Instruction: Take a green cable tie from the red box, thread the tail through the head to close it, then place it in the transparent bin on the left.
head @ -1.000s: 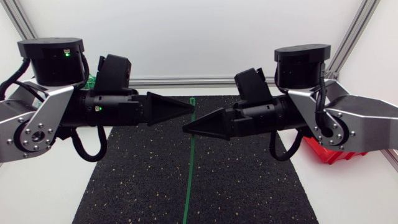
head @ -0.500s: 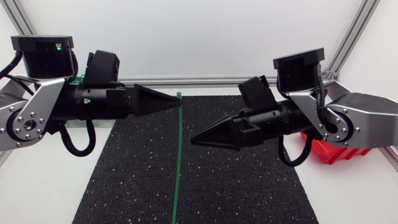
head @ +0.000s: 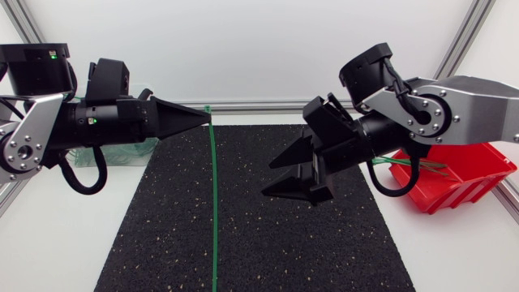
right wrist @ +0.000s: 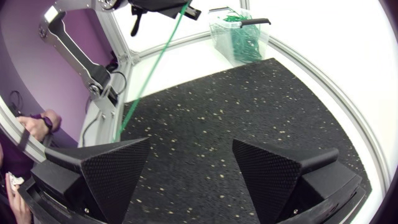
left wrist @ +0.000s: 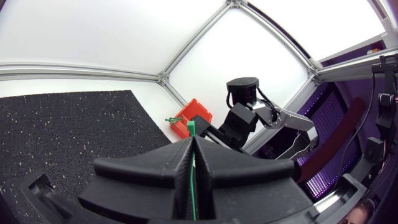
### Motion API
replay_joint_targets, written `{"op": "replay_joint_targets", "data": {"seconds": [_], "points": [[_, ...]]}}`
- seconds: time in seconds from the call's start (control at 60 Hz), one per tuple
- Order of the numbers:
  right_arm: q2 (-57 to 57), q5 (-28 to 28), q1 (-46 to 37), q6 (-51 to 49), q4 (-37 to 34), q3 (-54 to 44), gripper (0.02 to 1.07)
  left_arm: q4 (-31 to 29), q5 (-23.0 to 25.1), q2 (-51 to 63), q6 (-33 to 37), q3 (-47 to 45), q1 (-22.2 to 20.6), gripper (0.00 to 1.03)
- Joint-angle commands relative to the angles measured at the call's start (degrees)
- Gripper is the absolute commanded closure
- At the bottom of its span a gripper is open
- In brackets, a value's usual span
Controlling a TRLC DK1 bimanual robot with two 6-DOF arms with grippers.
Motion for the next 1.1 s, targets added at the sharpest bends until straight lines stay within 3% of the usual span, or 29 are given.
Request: {"op": "replay_joint_targets", "data": {"seconds": [0.0, 0.117, 0.233, 0.367, 0.5, 0.65, 0.783, 0.917, 1.083], "points": [[2.07, 3.42, -0.62, -5.74, 1.27, 0.51, 0.06, -0.09, 1.13, 0.8, -0.15, 0.51, 1.46, 1.0], [4.88, 10.1, 0.08, -9.08, 2.77, 1.3, 0.06, -0.53, 2.89, 1.77, -0.23, 0.86, 3.22, 1.0], [6.02, 11.77, 0.35, -14.09, 6.37, 1.04, 0.06, -3.34, 4.65, 4.14, -0.5, 2.97, 5.07, 1.0], [6.2, 12.74, 0.26, -19.81, 16.74, -1.16, 0.06, -6.16, 7.72, 7.31, -0.59, 5.08, 7.0, 1.0], [6.55, 20.3, 1.14, -26.93, 24.48, -1.95, 0.06, -7.04, 8.87, 8.71, -0.76, 5.6, 8.06, 1.0], [6.55, 24.08, 2.81, -30.62, 31.16, -1.77, 0.06, -8.79, 9.66, 11.7, -0.76, 6.83, 8.23, 1.0], [5.93, 24.96, 5.71, -37.56, 36.61, -3.97, 0.06, -9.06, 10.62, 13.63, -0.76, 7.54, 8.5, 1.0], [5.67, 20.47, 7.47, -51.89, 50.14, -10.56, 0.06, -9.41, 10.89, 14.78, -0.67, 8.15, 8.5, 1.0], [5.93, 20.12, 11.33, -63.22, 54.1, -14.78, 0.06, -9.67, 11.24, 16.18, -0.59, 8.59, 8.32, 1.0]]}}
